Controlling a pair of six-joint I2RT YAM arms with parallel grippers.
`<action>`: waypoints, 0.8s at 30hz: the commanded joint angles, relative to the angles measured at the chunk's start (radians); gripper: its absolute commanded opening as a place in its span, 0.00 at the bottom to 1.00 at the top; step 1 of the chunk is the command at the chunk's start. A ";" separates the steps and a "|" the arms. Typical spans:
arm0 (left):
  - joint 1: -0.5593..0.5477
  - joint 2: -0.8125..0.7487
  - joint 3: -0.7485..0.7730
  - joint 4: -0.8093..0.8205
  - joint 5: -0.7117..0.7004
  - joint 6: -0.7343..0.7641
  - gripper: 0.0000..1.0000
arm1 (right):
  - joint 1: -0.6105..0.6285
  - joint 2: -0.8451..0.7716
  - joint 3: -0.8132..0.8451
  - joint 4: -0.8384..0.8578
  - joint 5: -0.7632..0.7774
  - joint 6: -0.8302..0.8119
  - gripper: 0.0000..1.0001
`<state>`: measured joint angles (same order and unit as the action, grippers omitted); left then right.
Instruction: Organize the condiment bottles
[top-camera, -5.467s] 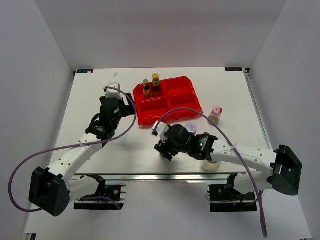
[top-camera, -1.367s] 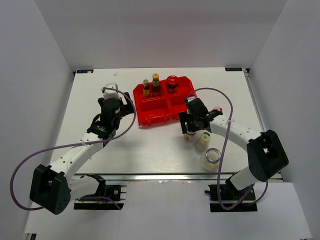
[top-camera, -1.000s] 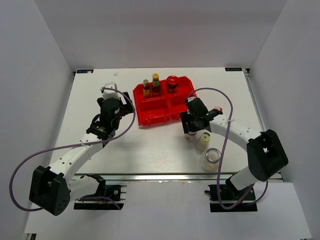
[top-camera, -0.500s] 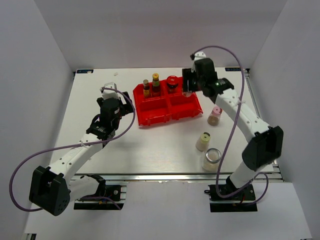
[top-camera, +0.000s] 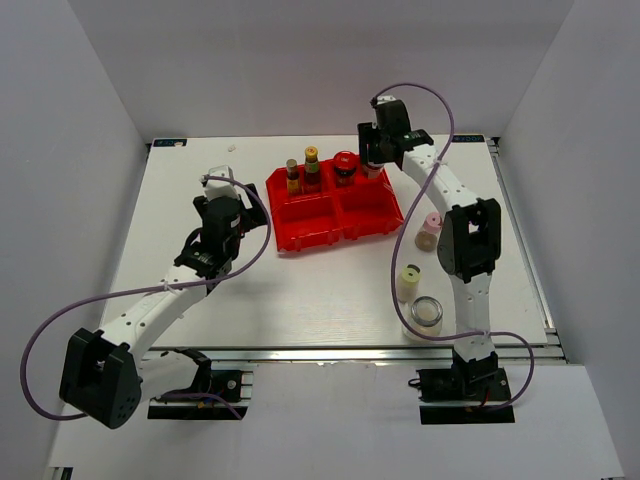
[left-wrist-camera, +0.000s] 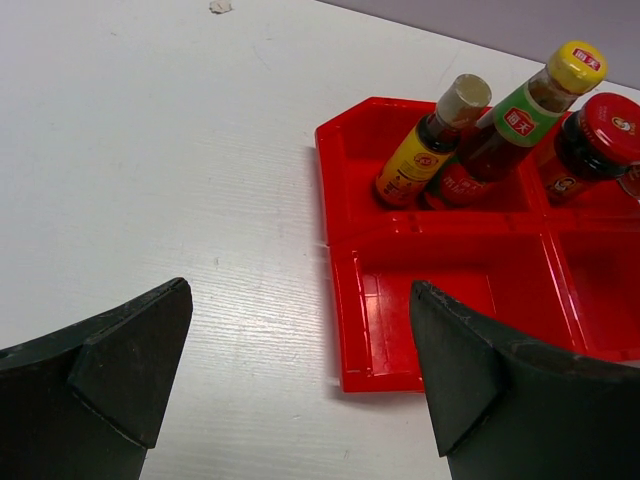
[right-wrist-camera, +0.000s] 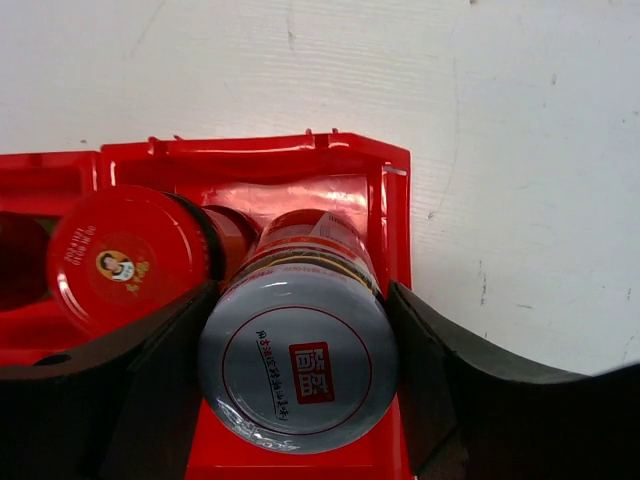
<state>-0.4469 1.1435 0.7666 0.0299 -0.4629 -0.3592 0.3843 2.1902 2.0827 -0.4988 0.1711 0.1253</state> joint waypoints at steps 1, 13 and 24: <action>0.005 0.010 0.014 0.001 -0.026 0.003 0.98 | -0.009 -0.069 0.004 0.114 -0.024 0.011 0.04; 0.005 0.015 0.013 0.008 -0.016 0.003 0.98 | -0.015 0.031 -0.026 0.213 -0.088 -0.006 0.04; 0.005 0.027 0.017 0.007 -0.013 0.003 0.98 | -0.015 0.091 -0.047 0.235 -0.084 -0.009 0.14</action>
<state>-0.4469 1.1728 0.7666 0.0299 -0.4690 -0.3592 0.3683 2.3062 2.0285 -0.3794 0.1017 0.1230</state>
